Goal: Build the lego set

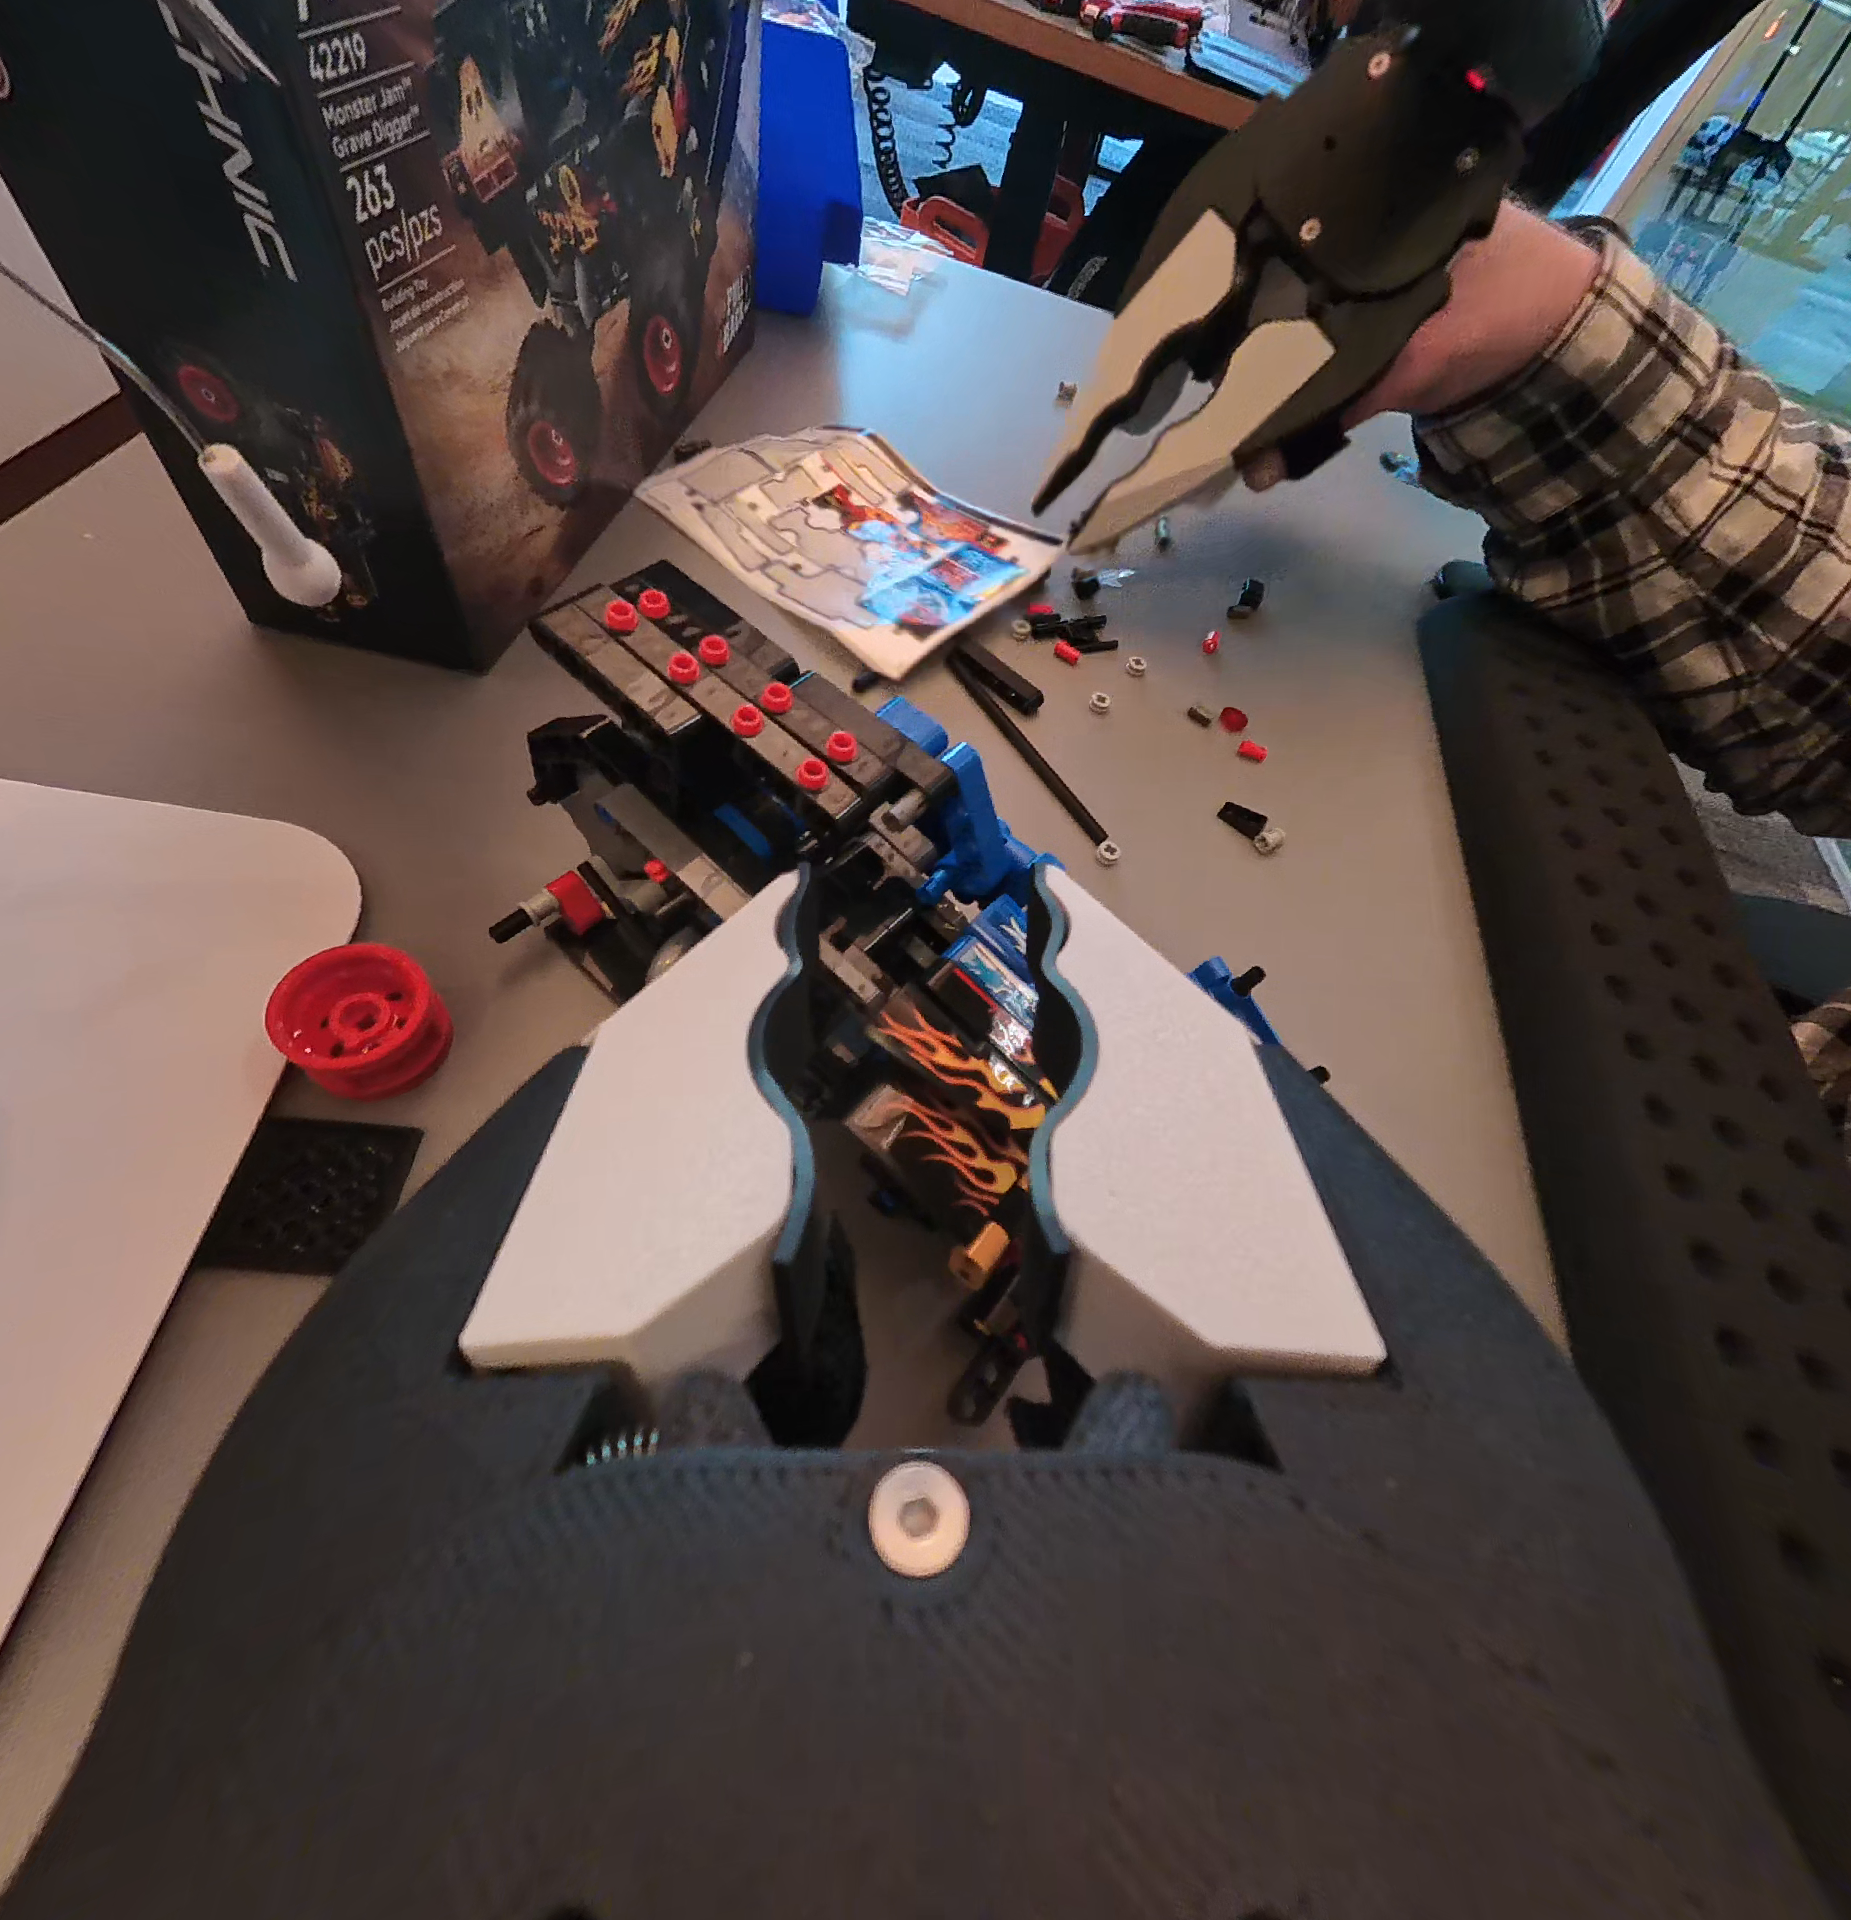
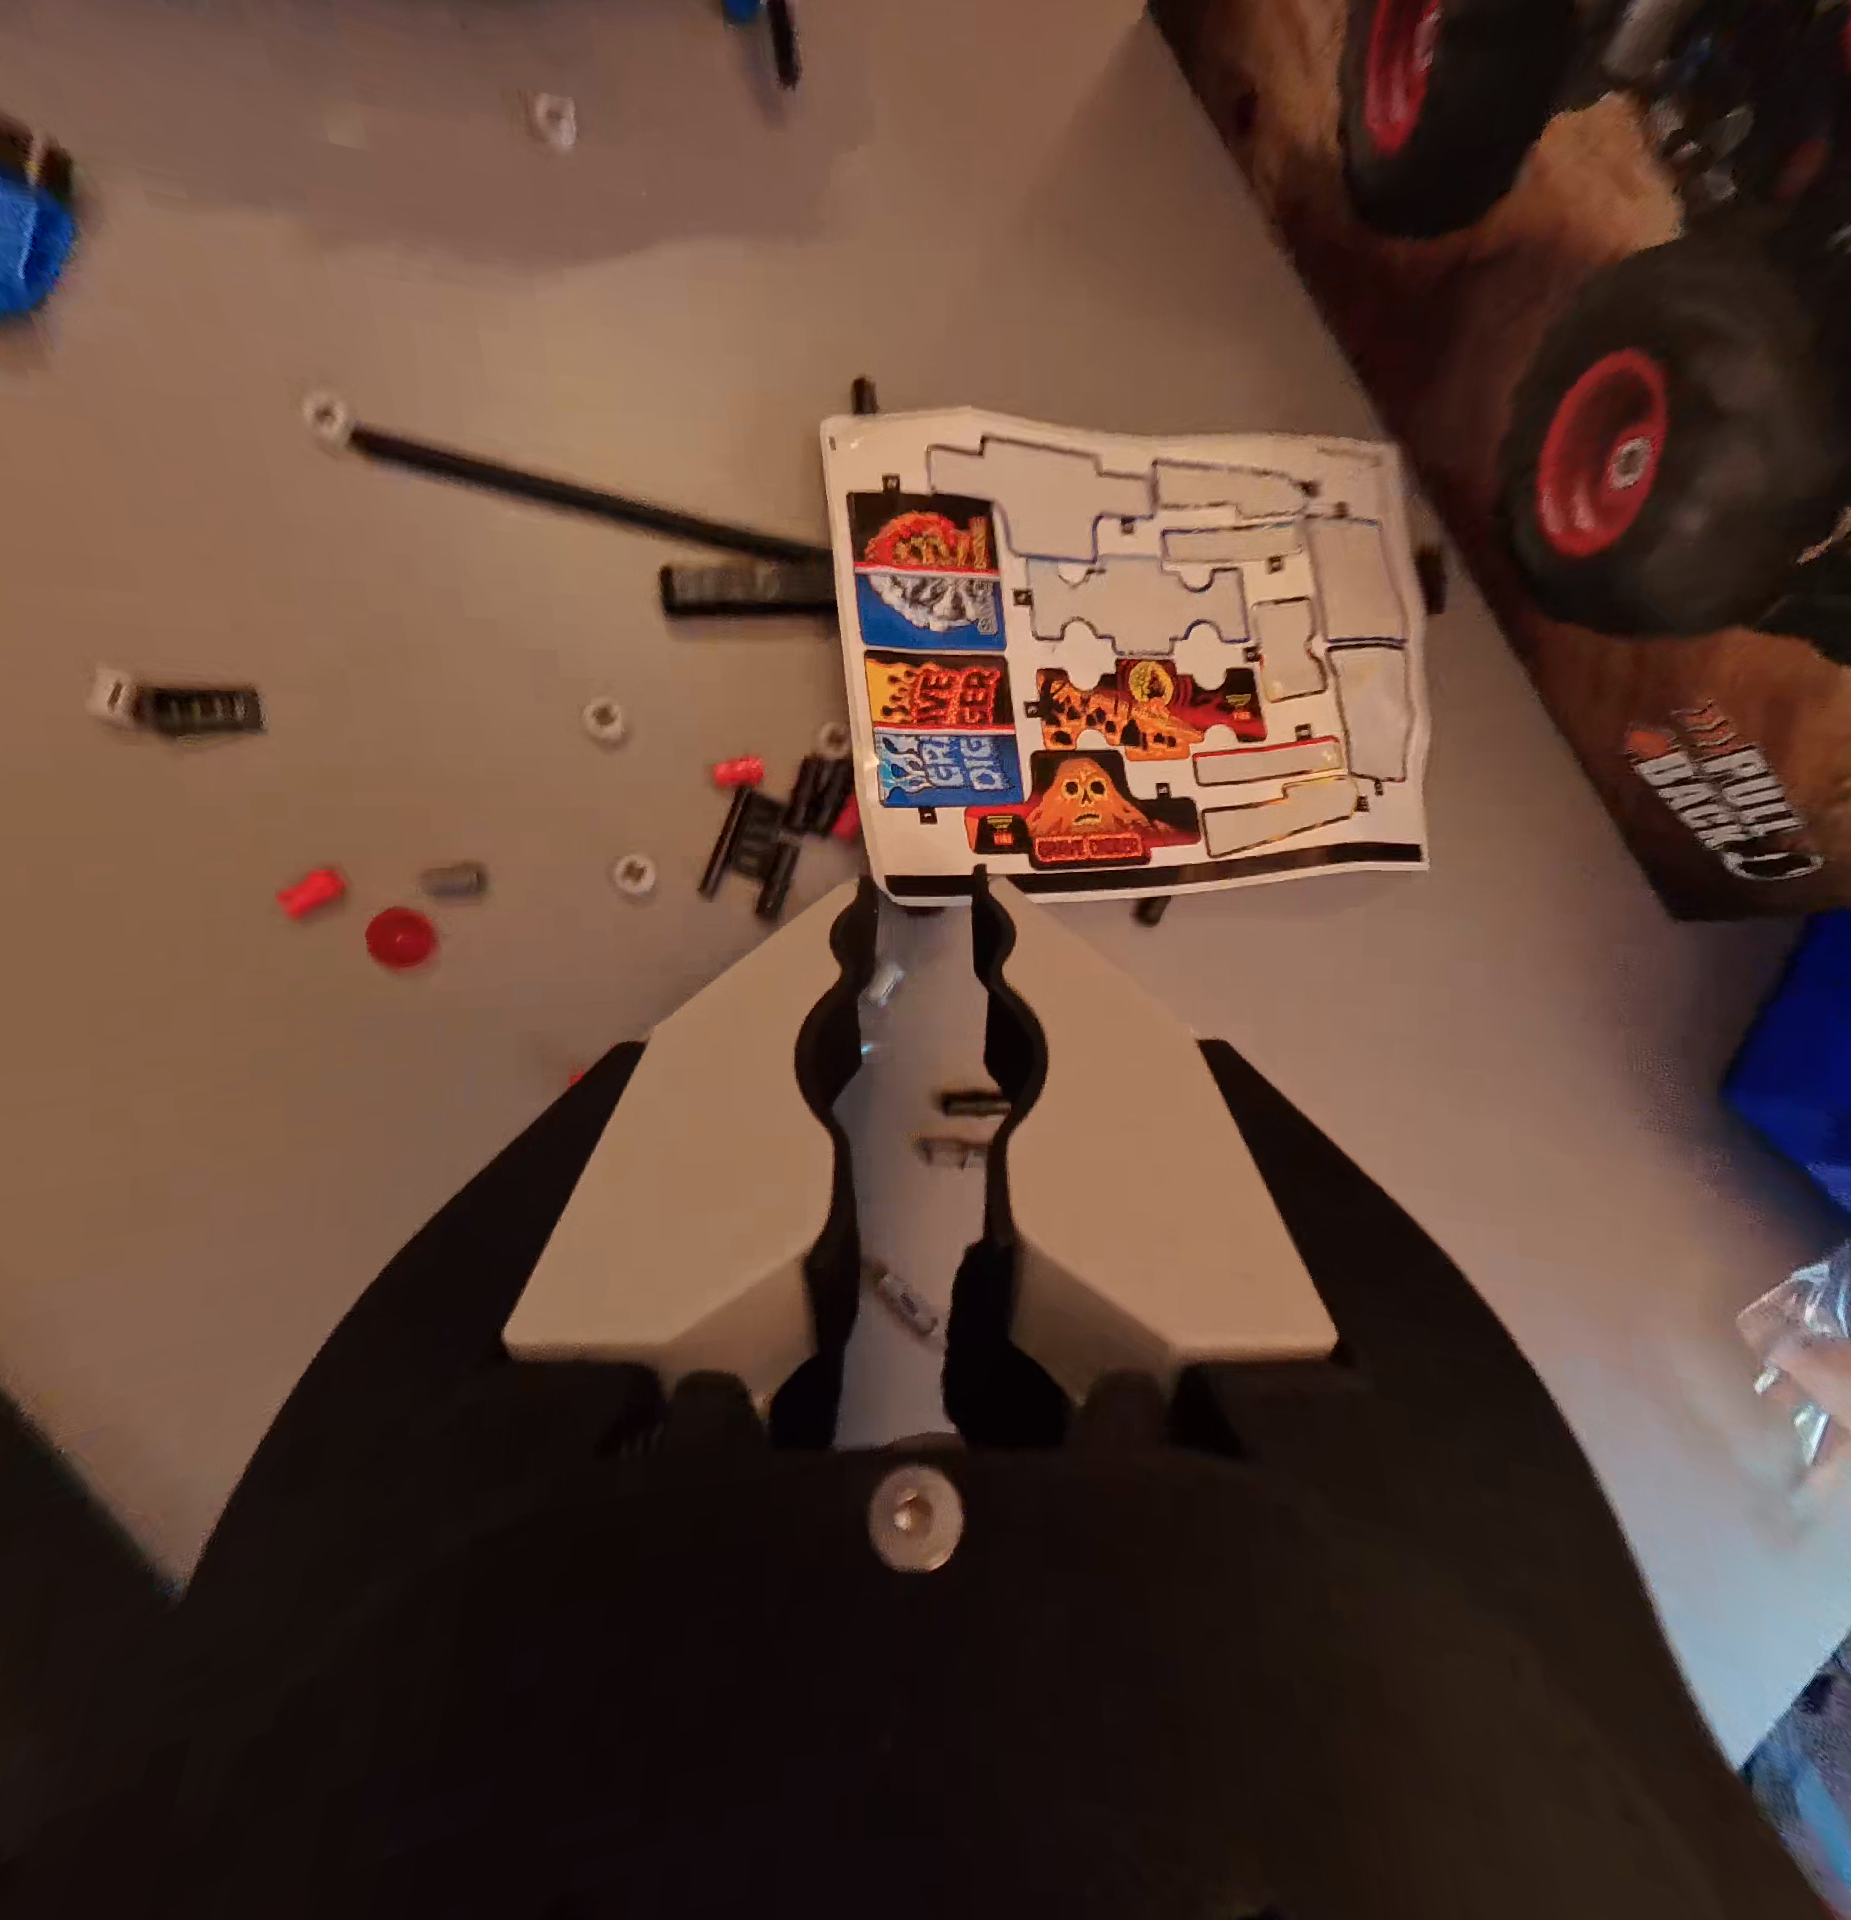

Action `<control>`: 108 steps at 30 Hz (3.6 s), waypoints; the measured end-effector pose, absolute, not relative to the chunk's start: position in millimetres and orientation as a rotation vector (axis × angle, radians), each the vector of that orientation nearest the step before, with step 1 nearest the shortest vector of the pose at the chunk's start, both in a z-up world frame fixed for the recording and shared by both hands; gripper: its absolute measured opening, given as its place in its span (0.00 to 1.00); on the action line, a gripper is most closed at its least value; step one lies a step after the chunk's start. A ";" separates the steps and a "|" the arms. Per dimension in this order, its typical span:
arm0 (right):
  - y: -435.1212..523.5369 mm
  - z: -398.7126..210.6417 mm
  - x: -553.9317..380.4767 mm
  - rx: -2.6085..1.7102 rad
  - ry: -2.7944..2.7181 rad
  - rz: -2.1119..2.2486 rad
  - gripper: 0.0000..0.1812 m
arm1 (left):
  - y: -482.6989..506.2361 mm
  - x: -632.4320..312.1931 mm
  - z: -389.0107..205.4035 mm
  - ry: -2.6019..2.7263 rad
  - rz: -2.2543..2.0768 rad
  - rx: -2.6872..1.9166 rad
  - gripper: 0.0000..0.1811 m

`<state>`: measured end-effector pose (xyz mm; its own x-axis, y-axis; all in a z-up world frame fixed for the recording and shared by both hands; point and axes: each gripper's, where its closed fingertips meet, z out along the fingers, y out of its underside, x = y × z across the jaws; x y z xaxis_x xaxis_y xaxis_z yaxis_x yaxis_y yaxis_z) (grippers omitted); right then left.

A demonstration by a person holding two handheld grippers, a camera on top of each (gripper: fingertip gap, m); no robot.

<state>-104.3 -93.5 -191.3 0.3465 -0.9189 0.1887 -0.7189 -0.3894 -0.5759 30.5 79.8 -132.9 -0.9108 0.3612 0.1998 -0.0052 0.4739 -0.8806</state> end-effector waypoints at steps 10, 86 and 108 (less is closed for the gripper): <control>-94.9 -200.1 -122.0 -2.252 1.453 -0.592 0.08 | 79.0 31.4 -135.0 -2.368 1.410 -0.295 0.21; 95.2 -78.3 13.0 -2.173 0.487 -1.614 0.03 | 87.7 2.4 -78.1 -1.795 1.480 0.029 0.03; 59.2 -121.5 28.6 -1.958 0.898 -0.914 0.18 | 76.3 38.2 -120.1 -1.886 1.191 0.145 0.03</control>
